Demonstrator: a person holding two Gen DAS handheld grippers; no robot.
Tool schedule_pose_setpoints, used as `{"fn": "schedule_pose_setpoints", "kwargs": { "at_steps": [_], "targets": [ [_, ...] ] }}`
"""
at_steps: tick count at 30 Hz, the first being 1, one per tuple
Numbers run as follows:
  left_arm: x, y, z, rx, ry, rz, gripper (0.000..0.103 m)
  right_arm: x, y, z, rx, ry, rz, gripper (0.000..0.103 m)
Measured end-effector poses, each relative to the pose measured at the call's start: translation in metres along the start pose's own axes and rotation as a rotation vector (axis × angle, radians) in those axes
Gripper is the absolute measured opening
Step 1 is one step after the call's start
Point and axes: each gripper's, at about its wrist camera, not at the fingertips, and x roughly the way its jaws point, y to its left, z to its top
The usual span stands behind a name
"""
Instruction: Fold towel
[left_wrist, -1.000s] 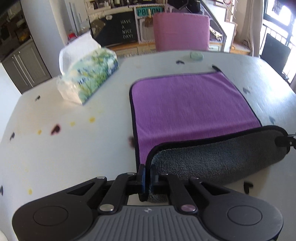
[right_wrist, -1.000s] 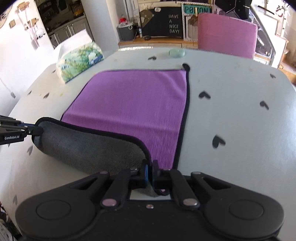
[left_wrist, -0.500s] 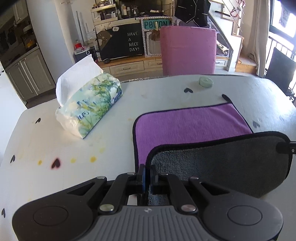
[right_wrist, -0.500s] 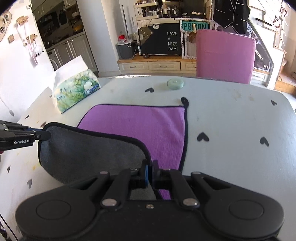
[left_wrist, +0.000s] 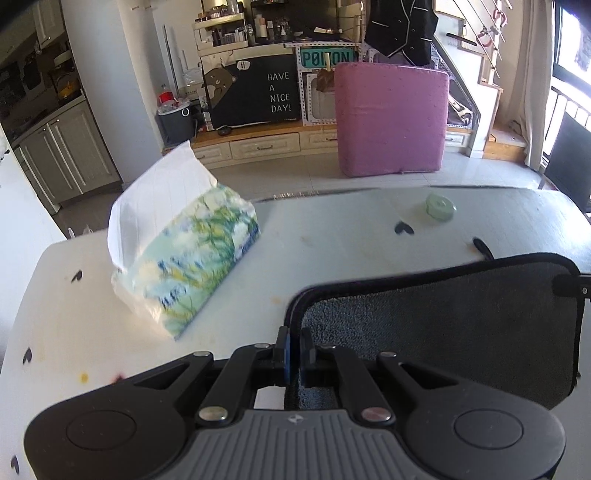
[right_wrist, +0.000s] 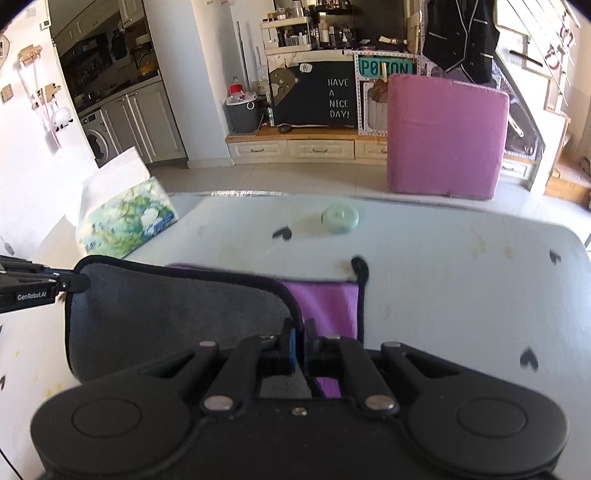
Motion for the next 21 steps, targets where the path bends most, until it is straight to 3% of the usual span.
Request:
{"fn": "schedule_pose_setpoints", "kwargs": {
  "at_steps": [11,21],
  "targets": [
    [0.039,-0.006,0.039,0.018,-0.005,0.003,0.006,0.041,-0.005,0.037,-0.020,-0.001,-0.052,0.004],
    [0.083,-0.011,0.034,0.022,0.063,0.014,0.006,0.084,-0.016,0.024,0.028,0.056,-0.077,0.004]
  ]
}}
